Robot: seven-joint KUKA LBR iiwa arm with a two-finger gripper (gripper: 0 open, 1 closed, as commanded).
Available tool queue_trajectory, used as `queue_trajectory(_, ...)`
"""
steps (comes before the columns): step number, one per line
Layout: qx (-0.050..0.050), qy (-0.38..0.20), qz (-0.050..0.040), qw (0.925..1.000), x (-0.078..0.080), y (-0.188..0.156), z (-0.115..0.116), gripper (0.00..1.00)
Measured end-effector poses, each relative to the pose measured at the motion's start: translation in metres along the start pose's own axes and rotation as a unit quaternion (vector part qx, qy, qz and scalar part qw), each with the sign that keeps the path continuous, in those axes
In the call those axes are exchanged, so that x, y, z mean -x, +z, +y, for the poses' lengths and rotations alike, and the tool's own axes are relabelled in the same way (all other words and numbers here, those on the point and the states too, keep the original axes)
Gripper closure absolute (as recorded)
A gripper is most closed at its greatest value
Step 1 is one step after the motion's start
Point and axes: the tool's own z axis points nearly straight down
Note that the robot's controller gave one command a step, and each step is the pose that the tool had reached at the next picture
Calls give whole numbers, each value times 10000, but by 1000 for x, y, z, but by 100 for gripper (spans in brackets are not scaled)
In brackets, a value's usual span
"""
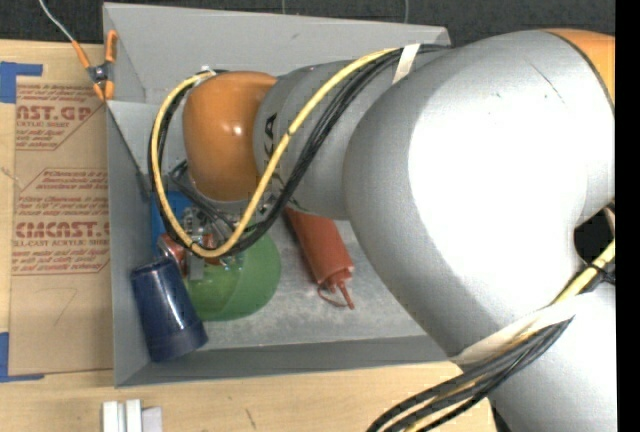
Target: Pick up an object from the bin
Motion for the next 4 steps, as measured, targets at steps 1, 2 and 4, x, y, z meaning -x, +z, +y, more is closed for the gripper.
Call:
queue_trajectory(1,0,-1,-1,10000,0,0,0,100)
queue_trajectory(2,12,-28,9,10000,6,-80,-11,100)
queue_trajectory(4,3,-136,16,9999,11,-89,-35,100)
